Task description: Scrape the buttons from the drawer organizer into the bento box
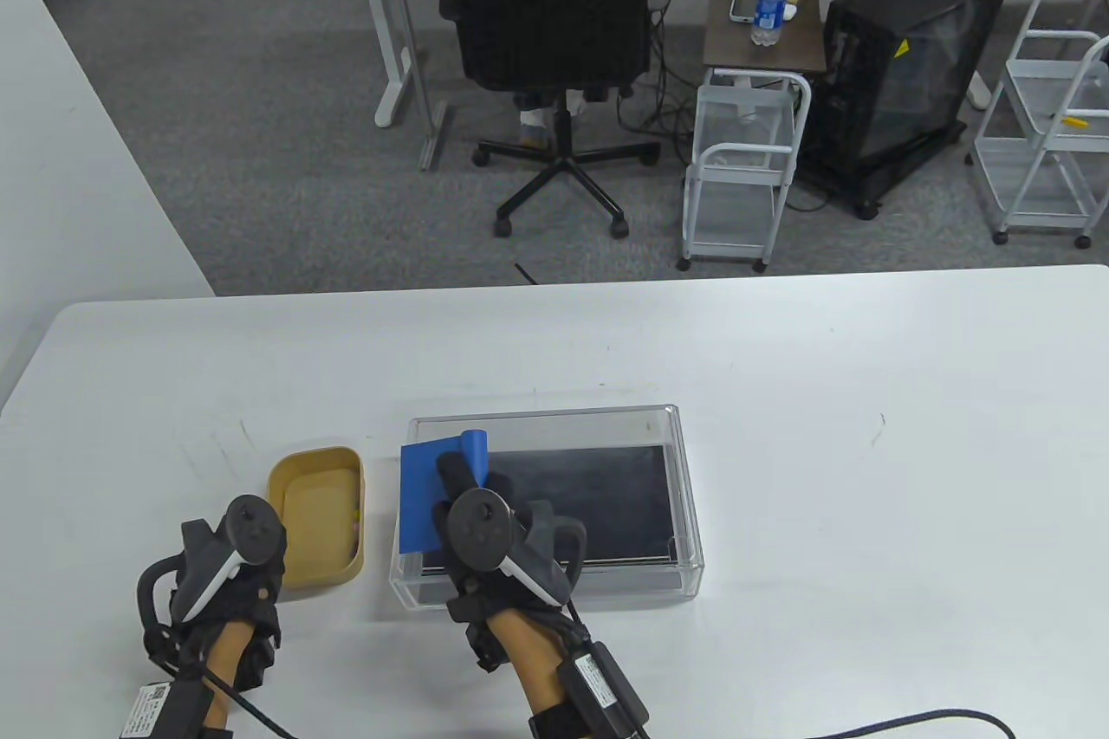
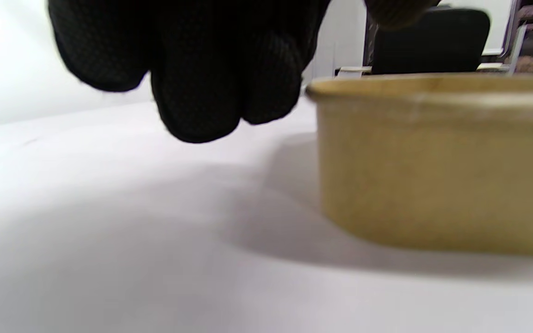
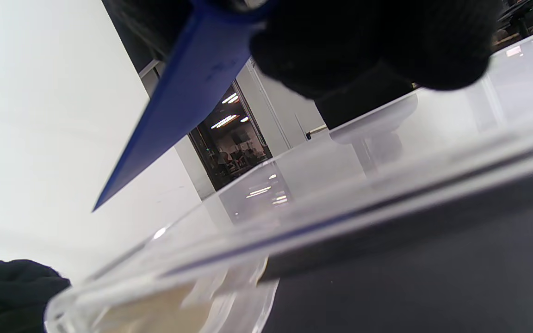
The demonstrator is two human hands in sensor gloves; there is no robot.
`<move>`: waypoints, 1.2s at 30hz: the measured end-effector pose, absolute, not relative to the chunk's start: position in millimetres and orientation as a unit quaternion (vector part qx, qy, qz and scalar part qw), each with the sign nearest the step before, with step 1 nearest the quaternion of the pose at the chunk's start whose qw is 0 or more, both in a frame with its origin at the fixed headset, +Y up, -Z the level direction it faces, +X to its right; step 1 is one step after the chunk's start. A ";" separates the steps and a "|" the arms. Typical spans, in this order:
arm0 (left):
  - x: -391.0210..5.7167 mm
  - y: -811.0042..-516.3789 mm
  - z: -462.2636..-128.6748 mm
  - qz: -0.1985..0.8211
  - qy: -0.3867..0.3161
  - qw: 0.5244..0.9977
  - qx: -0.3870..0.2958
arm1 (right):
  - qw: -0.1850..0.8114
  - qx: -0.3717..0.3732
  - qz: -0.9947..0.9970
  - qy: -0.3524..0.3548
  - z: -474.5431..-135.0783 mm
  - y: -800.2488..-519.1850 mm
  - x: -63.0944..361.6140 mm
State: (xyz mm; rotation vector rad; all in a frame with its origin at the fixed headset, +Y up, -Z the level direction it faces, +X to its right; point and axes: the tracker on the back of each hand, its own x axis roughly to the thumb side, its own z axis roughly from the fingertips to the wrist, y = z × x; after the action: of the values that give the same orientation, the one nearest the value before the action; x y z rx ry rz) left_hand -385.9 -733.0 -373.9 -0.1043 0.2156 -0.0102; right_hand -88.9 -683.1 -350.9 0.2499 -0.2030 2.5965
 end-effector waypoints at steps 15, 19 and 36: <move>-342.2 -697.0 -340.6 -0.006 -0.017 0.997 0.080 | 0.220 0.052 0.967 -0.115 -344.5 -676.7 3.7; -321.8 -692.4 -328.5 -0.018 -0.058 0.992 0.108 | 0.220 0.029 0.968 -0.119 -338.4 -681.1 34.4; -254.7 -694.4 -283.3 -0.045 -0.279 0.938 0.201 | 0.292 -0.080 0.941 -0.153 -320.9 -701.6 129.3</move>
State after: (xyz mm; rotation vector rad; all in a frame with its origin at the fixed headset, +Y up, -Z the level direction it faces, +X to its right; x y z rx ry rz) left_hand -254.7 -694.4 -283.3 0.4105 -0.5700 -0.0917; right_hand 129.3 -701.6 -320.9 -0.2137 -0.4079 2.5063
